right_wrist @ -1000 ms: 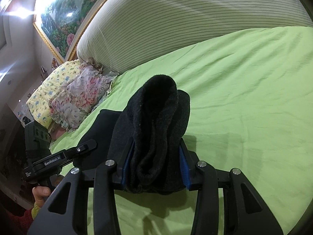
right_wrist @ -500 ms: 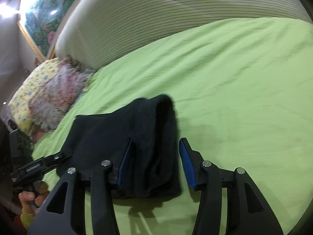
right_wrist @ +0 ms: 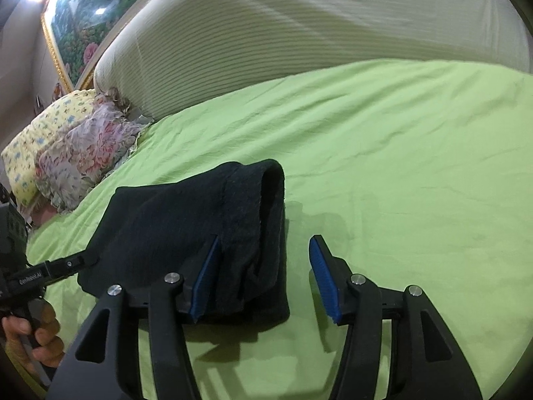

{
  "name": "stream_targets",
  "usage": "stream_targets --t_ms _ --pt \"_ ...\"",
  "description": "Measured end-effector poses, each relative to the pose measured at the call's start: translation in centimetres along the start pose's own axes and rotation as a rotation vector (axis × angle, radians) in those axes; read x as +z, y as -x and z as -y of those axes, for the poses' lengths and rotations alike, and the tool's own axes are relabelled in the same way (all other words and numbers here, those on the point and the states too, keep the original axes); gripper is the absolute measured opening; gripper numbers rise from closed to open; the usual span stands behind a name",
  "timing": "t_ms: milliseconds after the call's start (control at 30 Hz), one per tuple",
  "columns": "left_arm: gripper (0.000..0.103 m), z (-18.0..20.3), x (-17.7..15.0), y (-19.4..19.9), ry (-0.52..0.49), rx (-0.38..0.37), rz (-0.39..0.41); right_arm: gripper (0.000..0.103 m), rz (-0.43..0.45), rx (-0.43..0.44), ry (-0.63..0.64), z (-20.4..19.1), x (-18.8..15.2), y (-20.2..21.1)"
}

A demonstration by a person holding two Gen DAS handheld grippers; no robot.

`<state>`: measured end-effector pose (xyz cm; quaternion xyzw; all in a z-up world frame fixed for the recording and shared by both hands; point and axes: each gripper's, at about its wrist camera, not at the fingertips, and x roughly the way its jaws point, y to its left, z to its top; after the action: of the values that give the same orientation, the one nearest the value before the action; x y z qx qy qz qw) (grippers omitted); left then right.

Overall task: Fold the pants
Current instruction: 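Open both grippers and pull them back from the bundle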

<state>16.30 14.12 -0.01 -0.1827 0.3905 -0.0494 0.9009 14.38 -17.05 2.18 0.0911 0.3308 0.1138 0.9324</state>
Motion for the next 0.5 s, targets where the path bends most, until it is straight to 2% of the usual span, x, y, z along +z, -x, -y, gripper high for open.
stream_targets --t_ms 167,500 --pt "0.074 0.2 -1.5 1.2 -0.023 0.011 0.006 0.067 0.025 -0.006 0.029 -0.5 -0.8 1.2" --pt "0.080 1.4 -4.4 2.8 -0.061 0.042 0.012 0.080 0.077 0.009 0.093 -2.6 -3.2 3.8"
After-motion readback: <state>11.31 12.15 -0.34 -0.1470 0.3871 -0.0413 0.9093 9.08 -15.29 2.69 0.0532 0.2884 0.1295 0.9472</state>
